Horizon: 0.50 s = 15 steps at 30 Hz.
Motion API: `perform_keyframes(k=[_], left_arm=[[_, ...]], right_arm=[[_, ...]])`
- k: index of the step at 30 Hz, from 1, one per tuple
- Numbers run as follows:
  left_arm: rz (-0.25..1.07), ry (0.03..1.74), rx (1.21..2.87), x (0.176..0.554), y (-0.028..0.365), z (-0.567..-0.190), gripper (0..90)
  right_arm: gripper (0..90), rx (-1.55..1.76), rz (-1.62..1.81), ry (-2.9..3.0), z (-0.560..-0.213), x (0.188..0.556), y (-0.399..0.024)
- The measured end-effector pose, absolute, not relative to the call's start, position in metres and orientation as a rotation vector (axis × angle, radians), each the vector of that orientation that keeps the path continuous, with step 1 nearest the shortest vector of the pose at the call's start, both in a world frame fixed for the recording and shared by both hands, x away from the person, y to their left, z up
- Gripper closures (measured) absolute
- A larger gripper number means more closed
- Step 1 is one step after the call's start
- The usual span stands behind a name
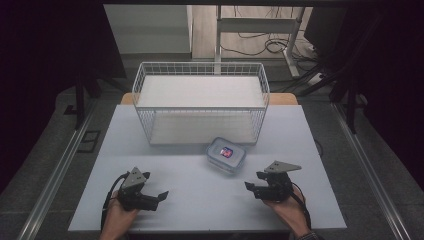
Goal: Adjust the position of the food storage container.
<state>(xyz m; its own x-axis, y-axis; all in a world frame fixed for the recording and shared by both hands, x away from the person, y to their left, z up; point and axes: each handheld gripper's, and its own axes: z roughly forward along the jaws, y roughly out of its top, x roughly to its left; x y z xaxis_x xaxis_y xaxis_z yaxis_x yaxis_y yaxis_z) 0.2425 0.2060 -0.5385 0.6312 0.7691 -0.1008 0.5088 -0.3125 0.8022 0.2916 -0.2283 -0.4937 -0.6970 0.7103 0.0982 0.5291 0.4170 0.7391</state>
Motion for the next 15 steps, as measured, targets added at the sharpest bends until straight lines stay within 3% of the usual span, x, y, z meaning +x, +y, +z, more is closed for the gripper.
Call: perform_keyframes(k=[10,12,15], left_arm=[[0.377,1.003,1.985,0.24,0.207,-0.538,2.9],[0.371,1.0,1.989,0.24,0.206,-0.538,2.9],[0.373,0.996,1.996,0.24,0.206,-0.538,2.9]], right_arm=[[82.6,0.974,1.175,2.447,-0.48,0.31,-0.213],[88.2,0.963,1.174,2.458,-0.479,0.319,-0.209],[89.6,0.97,1.182,2.454,-0.476,0.335,-0.202]])
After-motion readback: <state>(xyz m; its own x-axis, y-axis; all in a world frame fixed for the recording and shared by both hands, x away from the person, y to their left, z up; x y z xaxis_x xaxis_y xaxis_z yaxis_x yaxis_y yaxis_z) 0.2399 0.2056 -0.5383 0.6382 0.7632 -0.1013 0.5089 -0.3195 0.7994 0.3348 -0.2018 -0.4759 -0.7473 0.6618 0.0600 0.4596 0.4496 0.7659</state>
